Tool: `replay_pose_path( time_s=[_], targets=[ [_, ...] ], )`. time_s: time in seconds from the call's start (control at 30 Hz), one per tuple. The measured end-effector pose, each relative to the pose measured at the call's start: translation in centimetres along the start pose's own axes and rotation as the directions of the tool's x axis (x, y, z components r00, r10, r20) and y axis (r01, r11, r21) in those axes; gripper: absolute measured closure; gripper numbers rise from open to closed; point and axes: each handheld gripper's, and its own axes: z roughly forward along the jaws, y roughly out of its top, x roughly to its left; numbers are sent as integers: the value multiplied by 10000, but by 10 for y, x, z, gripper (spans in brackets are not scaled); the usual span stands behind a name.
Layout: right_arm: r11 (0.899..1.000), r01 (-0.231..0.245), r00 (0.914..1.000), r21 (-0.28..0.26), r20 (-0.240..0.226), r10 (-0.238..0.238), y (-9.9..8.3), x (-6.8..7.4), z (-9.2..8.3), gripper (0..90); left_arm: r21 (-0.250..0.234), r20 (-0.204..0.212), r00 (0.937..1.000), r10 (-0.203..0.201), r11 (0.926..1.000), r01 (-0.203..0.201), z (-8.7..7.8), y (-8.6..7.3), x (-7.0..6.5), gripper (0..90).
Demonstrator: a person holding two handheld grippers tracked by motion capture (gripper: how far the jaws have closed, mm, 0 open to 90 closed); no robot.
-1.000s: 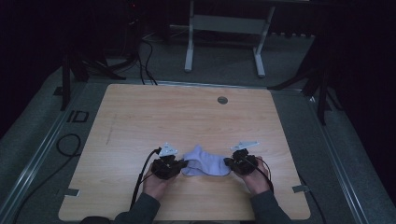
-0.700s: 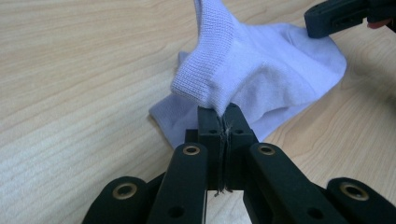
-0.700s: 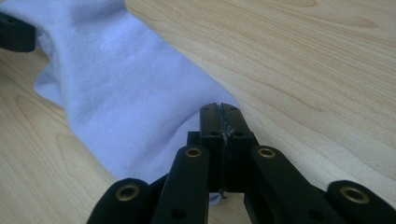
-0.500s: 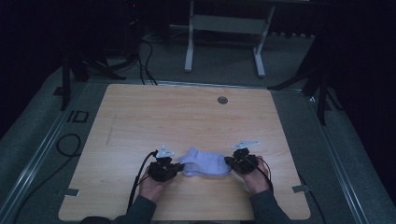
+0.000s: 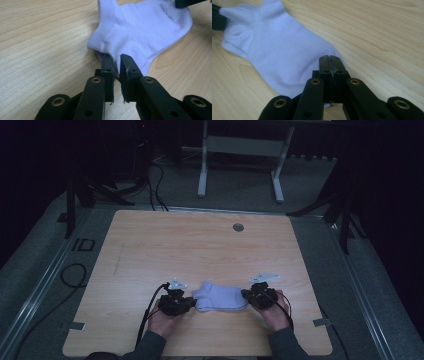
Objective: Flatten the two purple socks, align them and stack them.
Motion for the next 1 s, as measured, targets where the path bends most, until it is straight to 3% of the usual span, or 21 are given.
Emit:
replay_pose_path(
  time_s=[0.2, 0.43, 0.57, 0.8, 1.0],
  targets=[
    [9997, -75, 10000, 226, -52, 76, -6, -2, 4, 864, -143, -43, 9999, 97, 9998, -98, -2, 1, -1, 741],
    [9998, -174, 9998, -107, -91, 174, -5, -2, 0, 635, -368, -190, 9996, 203, 9991, -210, -6, 4, 1, 640],
    [9987, -377, 9991, -348, -180, 371, -6, -5, -7, 564, -404, -318, 9993, 215, 9989, -228, -9, 5, 4, 607],
    [9946, -918, 9957, -491, -174, 910, -11, -18, -11, 512, -207, -506, 9986, 142, 9997, -153, -11, 7, 12, 571],
    [9925, -1112, 9938, -510, -141, 1106, -14, -25, -10, 508, -78, -793, 9968, 109, 9999, -116, -12, 7, 18, 563]
  ],
)
